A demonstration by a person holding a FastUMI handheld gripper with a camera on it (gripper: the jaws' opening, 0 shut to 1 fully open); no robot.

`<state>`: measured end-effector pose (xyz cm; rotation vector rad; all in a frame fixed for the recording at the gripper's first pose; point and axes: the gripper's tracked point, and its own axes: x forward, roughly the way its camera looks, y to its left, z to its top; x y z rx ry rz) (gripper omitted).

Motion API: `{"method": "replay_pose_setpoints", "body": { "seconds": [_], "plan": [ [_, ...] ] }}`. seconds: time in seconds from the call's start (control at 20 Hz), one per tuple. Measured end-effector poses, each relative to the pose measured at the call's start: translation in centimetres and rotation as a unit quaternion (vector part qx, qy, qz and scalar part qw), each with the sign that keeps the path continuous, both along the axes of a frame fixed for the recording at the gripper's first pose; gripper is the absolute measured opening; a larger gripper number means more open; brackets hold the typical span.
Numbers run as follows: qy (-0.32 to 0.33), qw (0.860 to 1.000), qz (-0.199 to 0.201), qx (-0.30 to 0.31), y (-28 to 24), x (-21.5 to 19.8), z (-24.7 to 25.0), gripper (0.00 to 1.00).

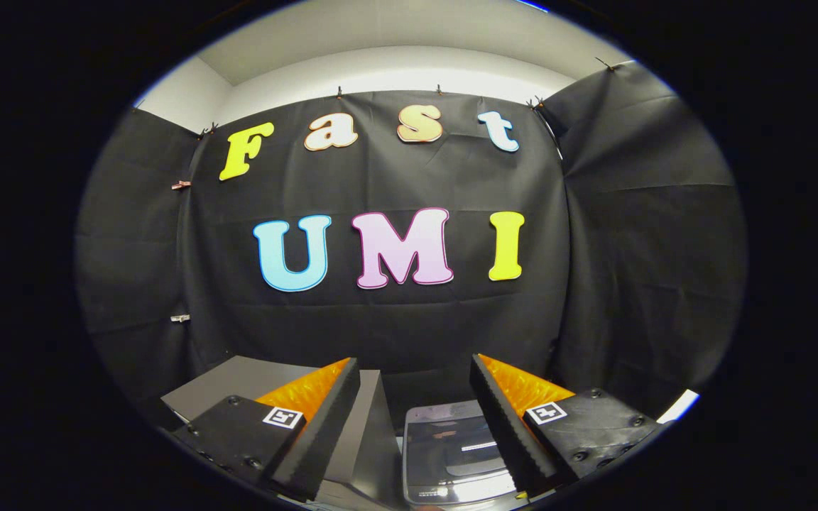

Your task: Put the clothes into the washing machine and then close the washing machine lid.

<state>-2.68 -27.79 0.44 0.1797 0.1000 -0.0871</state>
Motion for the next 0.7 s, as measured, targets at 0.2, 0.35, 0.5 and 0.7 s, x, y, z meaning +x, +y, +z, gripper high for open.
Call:
{"method": "replay_pose_setpoints", "body": {
  "seconds": [0.2,0.35,0.5,0.7],
  "plan": [
    [0.007,1.0,0.014,0.002,-0.7,0.0,0.1,0.98],
    [0.004,1.0,0.02,0.002,-1.2,0.0,0.6,0.98],
    [0.009,1.0,0.024,0.006,-1.5,0.0,0.6,0.98],
    [0.012,1.0,0.025,0.007,-1.8,0.0,0.7,0.98]
  ]
}}
